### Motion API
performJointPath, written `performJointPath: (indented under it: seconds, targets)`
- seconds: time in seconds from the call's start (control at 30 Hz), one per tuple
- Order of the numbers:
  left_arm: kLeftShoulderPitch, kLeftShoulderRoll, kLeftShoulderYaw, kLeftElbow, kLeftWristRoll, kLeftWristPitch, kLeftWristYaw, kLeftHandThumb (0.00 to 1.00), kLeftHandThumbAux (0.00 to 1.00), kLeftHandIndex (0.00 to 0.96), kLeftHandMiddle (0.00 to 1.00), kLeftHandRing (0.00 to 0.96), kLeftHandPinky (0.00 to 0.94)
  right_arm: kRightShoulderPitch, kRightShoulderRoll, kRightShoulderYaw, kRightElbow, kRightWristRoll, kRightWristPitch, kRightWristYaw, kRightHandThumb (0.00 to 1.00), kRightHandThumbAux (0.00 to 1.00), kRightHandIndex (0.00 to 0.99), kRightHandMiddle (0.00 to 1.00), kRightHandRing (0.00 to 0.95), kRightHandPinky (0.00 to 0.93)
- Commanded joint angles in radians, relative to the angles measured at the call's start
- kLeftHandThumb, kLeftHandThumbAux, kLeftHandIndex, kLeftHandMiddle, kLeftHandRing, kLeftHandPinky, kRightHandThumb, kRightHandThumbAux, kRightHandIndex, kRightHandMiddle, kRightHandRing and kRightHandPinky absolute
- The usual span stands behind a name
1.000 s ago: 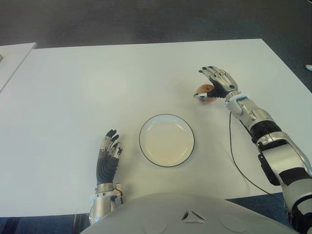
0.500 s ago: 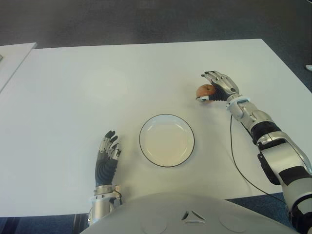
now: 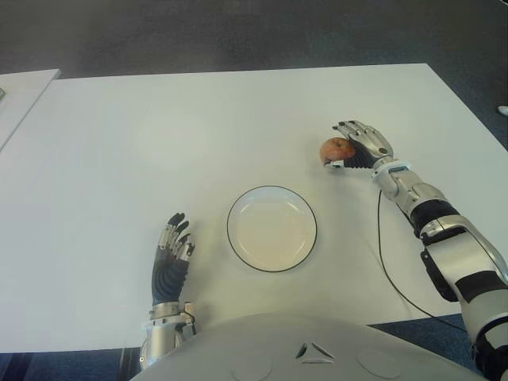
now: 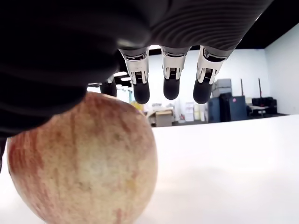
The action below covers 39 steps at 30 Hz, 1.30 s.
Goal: Put the apples into the plate.
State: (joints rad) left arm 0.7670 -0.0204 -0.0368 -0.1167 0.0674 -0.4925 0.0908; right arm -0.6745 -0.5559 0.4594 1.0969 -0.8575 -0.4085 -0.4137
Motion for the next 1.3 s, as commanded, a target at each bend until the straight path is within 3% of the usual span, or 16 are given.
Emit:
performJointPath:
  seconds: [0.03,0.57,1.3]
  targets:
    - [0.007,0.003,0.003,0.000,-0.010,0.002,-0.013,0.106,0.525,0.121,0.119,0.146,0.194,0.005,-0.003,0.007,0.014,0.018,0.008,-0.009,0.348,0.386,0.009,0.000,0.000,0.000]
    - [0.012,0.004,0.004,-0.011,-0.021,0.005,-0.018,0.113,0.527,0.131,0.128,0.153,0.199,0.023,0.005,0.011,0.018,0.036,0.010,-0.030,0.315,0.370,0.001,0.000,0.000,0.000]
    - [0.028,-0.003,0.004,-0.041,-0.017,0.014,-0.022,0.124,0.520,0.132,0.126,0.146,0.193,-0.007,0.040,0.037,0.073,0.040,0.013,-0.022,0.338,0.408,0.015,0.000,0.000,0.000]
